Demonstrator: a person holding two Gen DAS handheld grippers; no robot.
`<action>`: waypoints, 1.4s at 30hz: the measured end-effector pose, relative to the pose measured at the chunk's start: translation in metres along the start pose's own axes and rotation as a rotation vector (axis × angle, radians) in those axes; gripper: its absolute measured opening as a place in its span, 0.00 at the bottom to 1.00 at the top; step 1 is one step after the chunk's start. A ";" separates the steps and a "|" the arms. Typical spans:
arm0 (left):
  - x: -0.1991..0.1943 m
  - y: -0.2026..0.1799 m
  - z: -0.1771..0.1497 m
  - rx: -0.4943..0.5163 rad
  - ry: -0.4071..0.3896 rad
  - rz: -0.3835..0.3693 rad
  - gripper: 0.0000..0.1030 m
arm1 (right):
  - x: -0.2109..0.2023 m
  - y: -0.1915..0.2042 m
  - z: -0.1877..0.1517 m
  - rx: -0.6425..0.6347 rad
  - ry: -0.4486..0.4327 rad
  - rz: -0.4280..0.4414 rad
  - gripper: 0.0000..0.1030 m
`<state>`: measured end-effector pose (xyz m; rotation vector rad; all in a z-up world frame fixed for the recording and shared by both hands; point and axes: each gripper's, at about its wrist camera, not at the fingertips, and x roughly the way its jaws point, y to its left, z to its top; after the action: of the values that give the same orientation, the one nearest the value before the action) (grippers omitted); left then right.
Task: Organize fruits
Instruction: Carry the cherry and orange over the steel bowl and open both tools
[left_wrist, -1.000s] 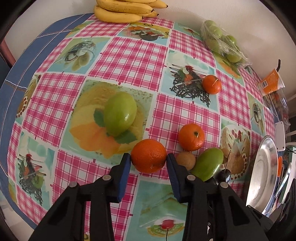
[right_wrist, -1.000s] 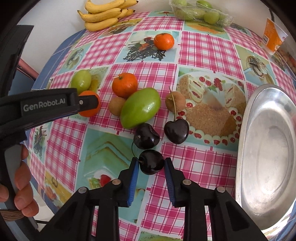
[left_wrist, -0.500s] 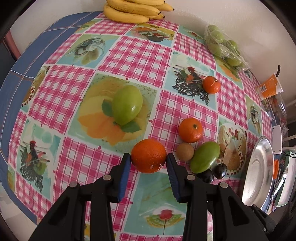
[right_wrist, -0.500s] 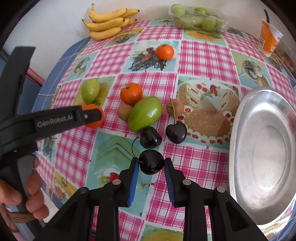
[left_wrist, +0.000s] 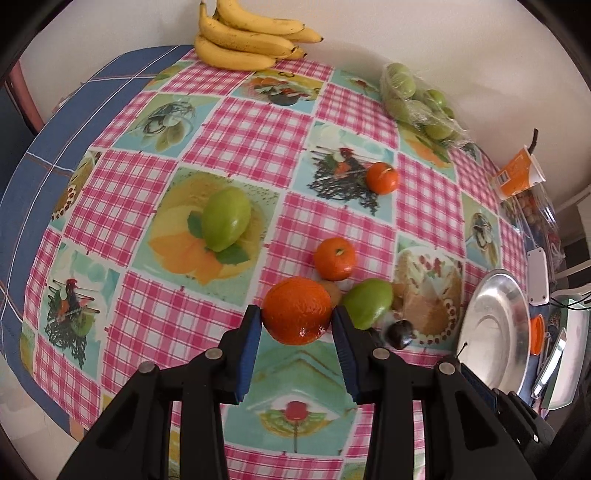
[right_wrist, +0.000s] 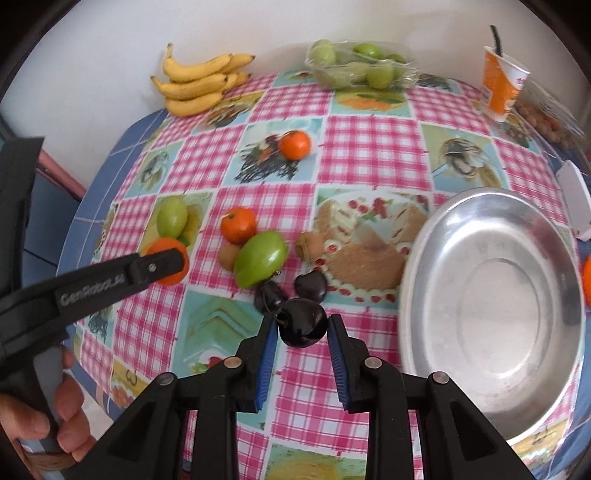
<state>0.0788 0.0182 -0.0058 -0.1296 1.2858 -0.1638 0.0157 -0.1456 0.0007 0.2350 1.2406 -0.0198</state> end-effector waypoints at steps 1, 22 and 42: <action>-0.001 -0.005 0.000 0.004 -0.001 -0.005 0.39 | -0.002 -0.004 0.001 0.011 -0.006 -0.008 0.29; 0.014 -0.149 -0.019 0.255 0.062 -0.063 0.39 | -0.031 -0.138 0.011 0.345 -0.097 -0.218 0.29; 0.050 -0.232 -0.044 0.407 0.153 -0.062 0.40 | -0.029 -0.200 -0.001 0.501 -0.078 -0.302 0.30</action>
<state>0.0386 -0.2195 -0.0221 0.1954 1.3758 -0.4912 -0.0227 -0.3441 -0.0059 0.4730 1.1688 -0.6005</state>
